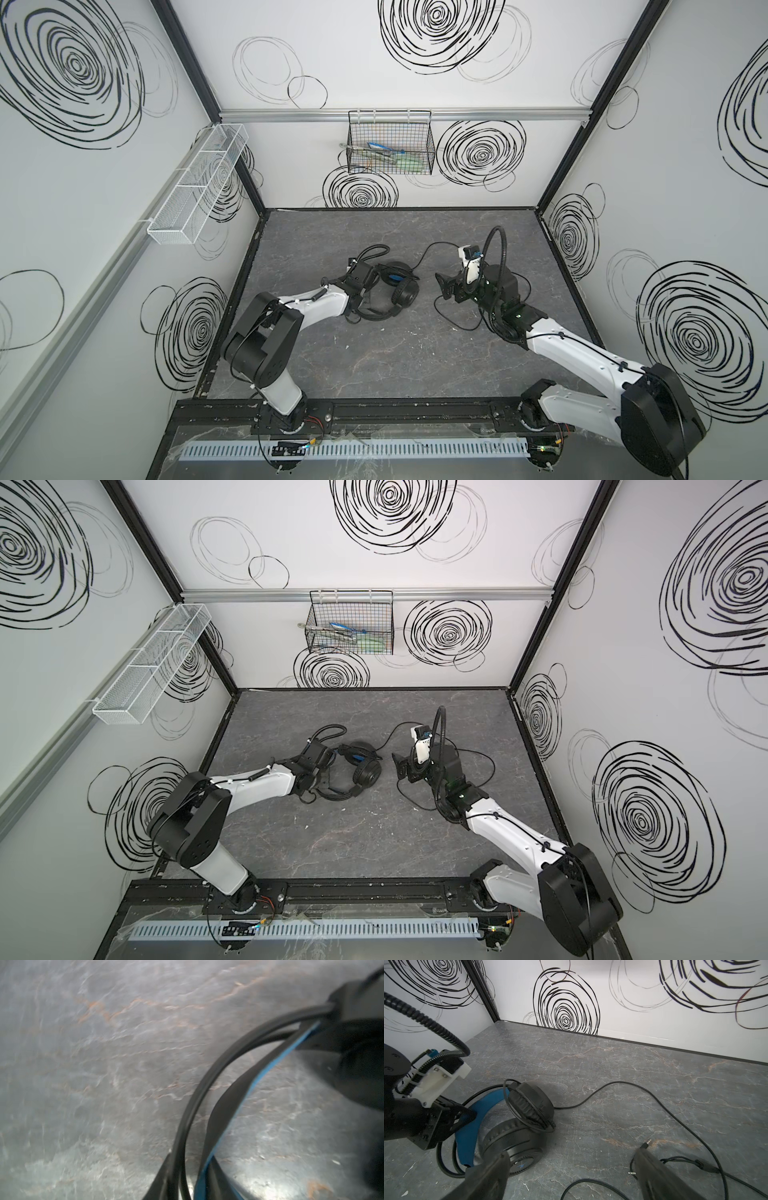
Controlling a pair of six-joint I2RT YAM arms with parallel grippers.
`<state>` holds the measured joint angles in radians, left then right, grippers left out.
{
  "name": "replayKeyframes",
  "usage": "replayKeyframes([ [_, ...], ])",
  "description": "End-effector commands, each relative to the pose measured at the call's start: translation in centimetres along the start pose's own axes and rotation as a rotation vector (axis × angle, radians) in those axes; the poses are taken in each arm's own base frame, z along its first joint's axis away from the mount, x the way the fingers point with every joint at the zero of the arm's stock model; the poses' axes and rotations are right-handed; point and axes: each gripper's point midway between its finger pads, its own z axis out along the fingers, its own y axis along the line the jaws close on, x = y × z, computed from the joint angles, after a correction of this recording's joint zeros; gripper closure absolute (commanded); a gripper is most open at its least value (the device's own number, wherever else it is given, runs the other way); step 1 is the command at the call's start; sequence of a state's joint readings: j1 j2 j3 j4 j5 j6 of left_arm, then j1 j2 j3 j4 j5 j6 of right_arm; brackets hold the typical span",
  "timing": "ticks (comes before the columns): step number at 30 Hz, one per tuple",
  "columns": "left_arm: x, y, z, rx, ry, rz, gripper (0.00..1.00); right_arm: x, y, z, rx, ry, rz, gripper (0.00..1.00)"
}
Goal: Wrap the headphones
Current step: 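Close the left gripper on the blue headband of the headphones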
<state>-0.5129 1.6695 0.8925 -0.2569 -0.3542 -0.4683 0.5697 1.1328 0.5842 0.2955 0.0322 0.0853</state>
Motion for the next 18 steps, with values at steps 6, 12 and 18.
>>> replayKeyframes([
  [6,0.4,0.4,-0.1,0.077,0.053,-0.109,0.23,-1.2,-0.2,-0.5,0.006,-0.055,0.007,0.03],
  [12,2.0,0.0,-0.8,0.118,0.083,-0.239,0.18,-1.2,-0.1,-0.5,0.006,-0.052,0.006,0.03],
  [18,3.3,-0.7,0.5,0.114,0.132,-0.287,0.27,-1.2,-0.2,-0.7,0.011,-0.062,0.007,0.03],
])
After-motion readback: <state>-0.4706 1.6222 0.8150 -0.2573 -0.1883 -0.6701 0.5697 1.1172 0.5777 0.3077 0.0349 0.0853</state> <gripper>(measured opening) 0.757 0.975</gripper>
